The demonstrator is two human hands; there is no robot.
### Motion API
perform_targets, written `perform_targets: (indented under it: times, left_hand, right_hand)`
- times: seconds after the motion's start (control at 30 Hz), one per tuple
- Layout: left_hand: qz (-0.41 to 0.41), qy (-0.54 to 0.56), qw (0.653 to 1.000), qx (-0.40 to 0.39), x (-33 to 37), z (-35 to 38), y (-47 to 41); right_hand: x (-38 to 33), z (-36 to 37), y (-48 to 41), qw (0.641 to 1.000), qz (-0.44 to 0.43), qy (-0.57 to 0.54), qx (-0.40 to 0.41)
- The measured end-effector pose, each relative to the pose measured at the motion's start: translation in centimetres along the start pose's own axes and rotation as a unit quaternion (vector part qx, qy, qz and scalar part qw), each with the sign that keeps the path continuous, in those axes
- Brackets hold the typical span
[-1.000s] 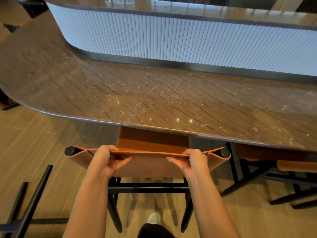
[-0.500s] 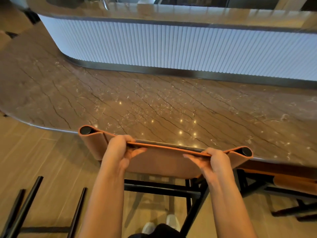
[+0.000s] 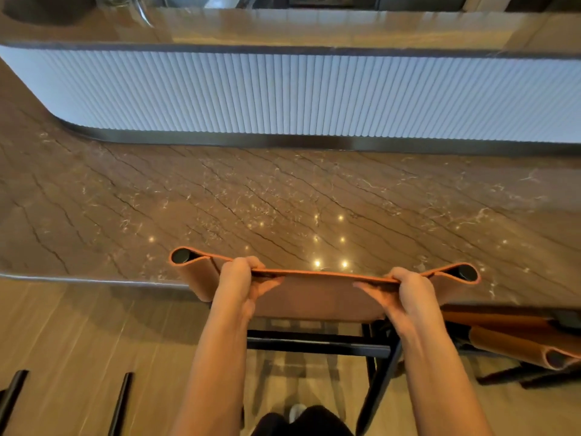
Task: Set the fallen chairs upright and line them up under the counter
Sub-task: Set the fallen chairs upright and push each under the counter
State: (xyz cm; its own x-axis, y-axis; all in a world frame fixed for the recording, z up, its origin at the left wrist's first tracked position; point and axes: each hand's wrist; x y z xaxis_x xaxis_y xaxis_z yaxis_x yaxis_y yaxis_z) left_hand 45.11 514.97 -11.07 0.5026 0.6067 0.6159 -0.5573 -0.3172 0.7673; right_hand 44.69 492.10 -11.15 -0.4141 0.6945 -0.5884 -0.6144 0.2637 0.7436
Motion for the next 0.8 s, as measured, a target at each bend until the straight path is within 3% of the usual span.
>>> perform_targets:
  times: [0.3, 0.43, 0.63, 0.8]
  left_hand:
    - [0.017, -0.034, 0.998, -0.053, -0.1, -0.4, -0.6]
    - [-0.038, -0.036, 0.995, -0.087, 0.2, -1.7, -0.4]
    - [-0.113, 0.033, 0.99, -0.079, -1.1, -3.6, 0.7]
    - [-0.112, 0.085, 0.989, -0.047, -3.0, -5.3, 1.9]
  right_hand:
    - [1.1, 0.2, 0.5, 0.999, -0.026, 0.014, 0.026]
    - [2.1, -0.1, 1.3, 0.998, -0.028, 0.023, 0.051]
    - [3.6, -0.6, 2.4, 0.995, -0.016, 0.067, 0.066]
    - [4.9, -2.2, 3.2, 0.992, 0.014, 0.09, 0.086]
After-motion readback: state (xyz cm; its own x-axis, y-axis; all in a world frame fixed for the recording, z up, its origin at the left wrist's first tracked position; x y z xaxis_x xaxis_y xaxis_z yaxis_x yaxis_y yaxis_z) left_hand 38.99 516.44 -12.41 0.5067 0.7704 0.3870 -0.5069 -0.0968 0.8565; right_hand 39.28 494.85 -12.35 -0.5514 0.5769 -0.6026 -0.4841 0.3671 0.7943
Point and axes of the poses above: each hand's wrist, its own y-axis away from the middle knuckle, its own z-axis out of the palm, x = y × z, and after that the axes turned 6 degrees about x, right-handed
